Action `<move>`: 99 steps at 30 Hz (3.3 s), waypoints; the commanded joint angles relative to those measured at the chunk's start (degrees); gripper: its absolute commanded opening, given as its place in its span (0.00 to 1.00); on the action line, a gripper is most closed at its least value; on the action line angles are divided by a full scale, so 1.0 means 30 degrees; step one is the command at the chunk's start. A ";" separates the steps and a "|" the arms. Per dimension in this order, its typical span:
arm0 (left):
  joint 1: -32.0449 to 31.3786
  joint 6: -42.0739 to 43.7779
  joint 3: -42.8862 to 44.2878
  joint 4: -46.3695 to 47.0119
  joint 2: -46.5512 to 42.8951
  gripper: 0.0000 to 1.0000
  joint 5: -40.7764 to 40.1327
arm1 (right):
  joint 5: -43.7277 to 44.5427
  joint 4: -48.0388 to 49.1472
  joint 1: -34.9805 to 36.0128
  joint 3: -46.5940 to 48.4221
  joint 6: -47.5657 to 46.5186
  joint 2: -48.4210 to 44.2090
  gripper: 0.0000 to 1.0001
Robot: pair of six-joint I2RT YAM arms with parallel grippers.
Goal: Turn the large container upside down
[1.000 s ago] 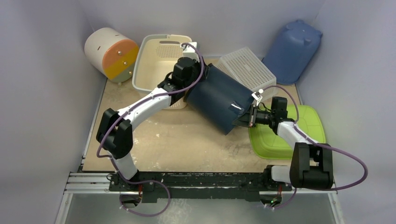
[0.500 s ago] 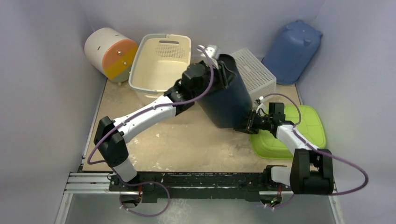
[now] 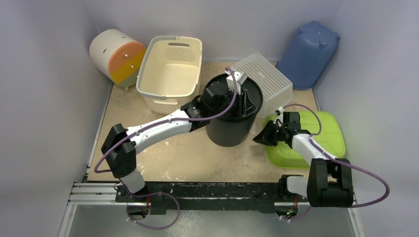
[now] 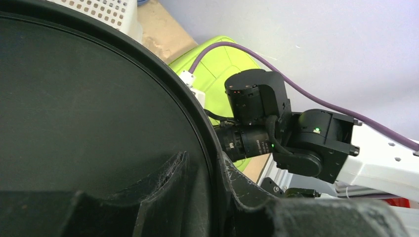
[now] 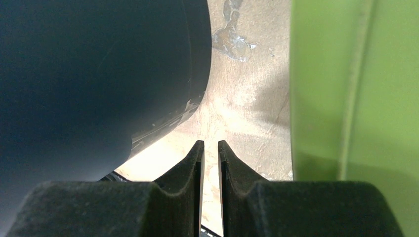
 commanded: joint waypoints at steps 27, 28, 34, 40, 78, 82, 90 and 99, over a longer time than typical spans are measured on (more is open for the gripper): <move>0.6152 0.5773 0.6213 -1.0070 -0.3204 0.66 -0.6065 | 0.6247 -0.5688 -0.0204 1.3250 -0.2844 -0.2146 0.46; 0.6675 0.6146 0.6215 -1.0179 -0.3018 0.66 -0.6351 | 0.6122 -0.5562 -0.0204 1.3582 -0.2846 -0.1901 0.46; 0.8983 0.7101 0.7180 -0.9846 -0.0857 0.66 -0.5783 | 0.5991 -0.5107 -0.0204 1.5952 -0.2875 -0.0391 0.47; 1.0411 0.7114 0.8992 -0.9150 0.2496 0.65 -0.3452 | 0.5109 -0.5066 -0.0204 1.7372 -0.3312 0.0558 0.48; 1.0599 0.5674 1.3608 -1.0227 0.9338 0.00 -0.2869 | 0.4390 -0.5385 -0.0321 1.7607 -0.4424 0.2310 0.50; 1.0769 0.3878 1.4326 -0.9110 0.7959 0.00 -0.1689 | 0.4377 -0.5287 -0.0350 1.7400 -0.4318 0.2116 0.50; 1.1092 0.0257 1.3907 -0.6181 0.5054 0.00 -0.0396 | 0.4317 -0.5502 -0.0350 1.7281 -0.4285 0.1710 0.50; 1.3813 -0.6316 0.8196 0.0432 0.2292 0.00 0.1281 | 0.3961 -0.5506 -0.0363 1.6946 -0.3992 0.1295 0.50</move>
